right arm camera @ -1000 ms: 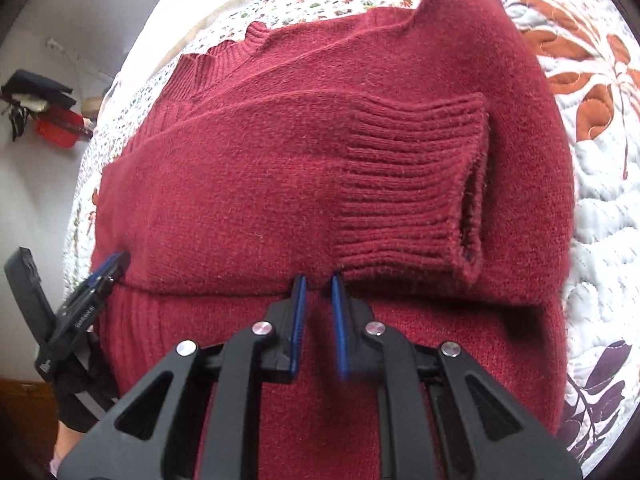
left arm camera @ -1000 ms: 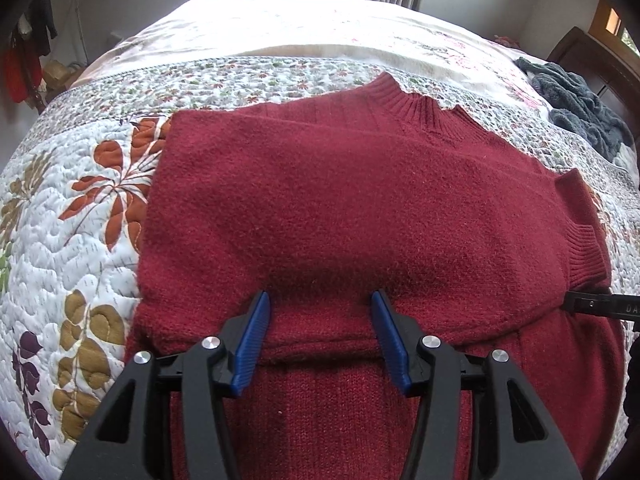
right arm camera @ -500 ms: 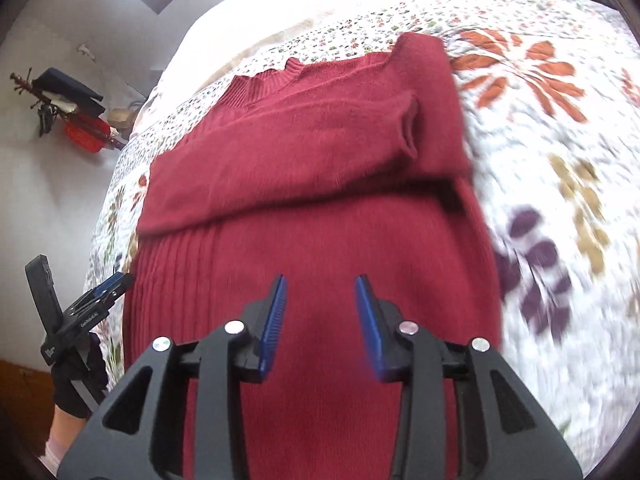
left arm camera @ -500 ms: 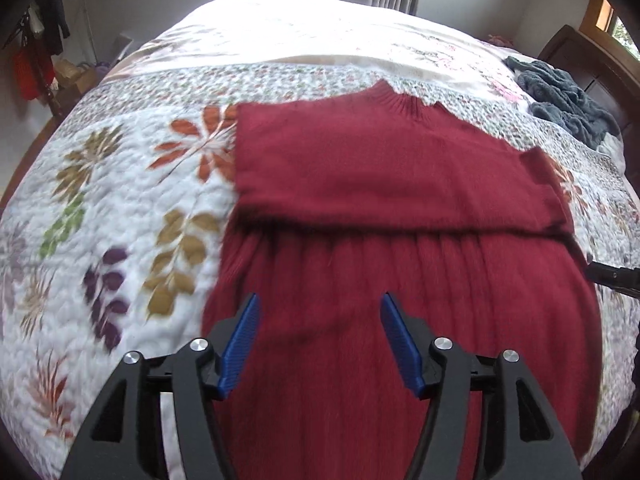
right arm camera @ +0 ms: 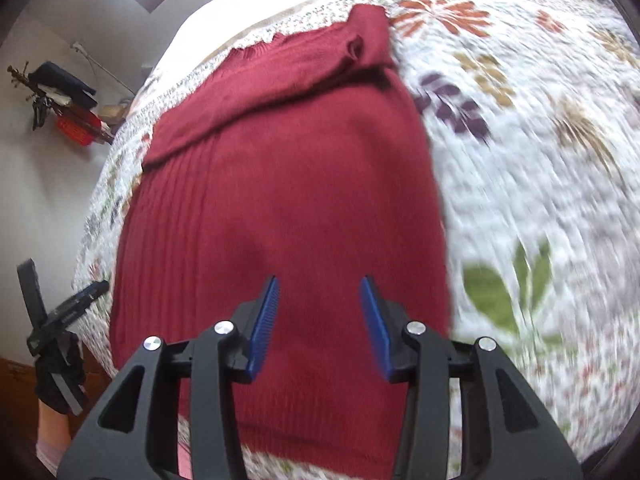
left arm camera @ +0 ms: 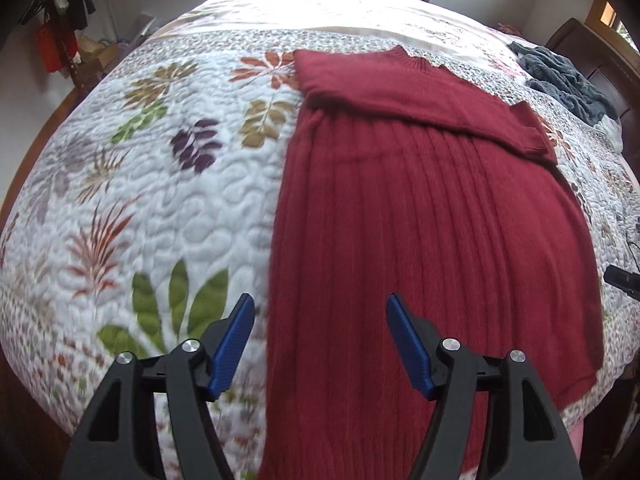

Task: Fold small clothes
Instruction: 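Move both tools to the ribbed sweater hem and grasp it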

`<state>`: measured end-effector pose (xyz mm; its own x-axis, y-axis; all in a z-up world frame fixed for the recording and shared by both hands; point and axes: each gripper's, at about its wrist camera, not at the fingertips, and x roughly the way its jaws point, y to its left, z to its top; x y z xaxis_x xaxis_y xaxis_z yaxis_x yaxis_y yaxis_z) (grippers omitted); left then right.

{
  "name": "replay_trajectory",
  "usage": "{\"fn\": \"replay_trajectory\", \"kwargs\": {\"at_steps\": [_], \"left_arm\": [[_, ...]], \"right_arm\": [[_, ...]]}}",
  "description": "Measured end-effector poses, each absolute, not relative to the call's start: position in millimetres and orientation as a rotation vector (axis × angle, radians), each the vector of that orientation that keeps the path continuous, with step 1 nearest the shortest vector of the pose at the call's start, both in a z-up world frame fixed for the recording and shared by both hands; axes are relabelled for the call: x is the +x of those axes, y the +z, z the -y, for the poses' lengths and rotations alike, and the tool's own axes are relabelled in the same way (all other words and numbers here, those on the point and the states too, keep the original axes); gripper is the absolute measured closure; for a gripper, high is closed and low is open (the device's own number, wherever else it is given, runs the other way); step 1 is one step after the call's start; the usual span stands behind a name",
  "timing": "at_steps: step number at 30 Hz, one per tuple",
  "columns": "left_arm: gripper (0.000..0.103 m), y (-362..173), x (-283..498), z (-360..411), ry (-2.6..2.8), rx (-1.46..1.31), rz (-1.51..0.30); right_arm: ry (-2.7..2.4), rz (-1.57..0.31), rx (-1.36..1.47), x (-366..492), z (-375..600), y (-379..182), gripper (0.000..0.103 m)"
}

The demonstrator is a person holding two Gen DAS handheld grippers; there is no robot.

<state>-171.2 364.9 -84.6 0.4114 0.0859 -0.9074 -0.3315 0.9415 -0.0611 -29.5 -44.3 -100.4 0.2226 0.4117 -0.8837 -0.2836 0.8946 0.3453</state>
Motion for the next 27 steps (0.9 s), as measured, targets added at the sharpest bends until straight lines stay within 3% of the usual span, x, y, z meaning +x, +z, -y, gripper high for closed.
{"fn": "replay_trajectory", "kwargs": {"at_steps": [11, 27], "left_arm": [[0.033, -107.1, -240.4, -373.2, 0.307, -0.298, -1.214], [0.031, -125.6, -249.8, -361.0, 0.253, -0.38, -1.251]], "right_arm": [[0.403, -1.315, 0.165, -105.2, 102.7, -124.1, 0.055], [0.415, -1.346, 0.274, -122.7, 123.3, -144.2, 0.056]]}}
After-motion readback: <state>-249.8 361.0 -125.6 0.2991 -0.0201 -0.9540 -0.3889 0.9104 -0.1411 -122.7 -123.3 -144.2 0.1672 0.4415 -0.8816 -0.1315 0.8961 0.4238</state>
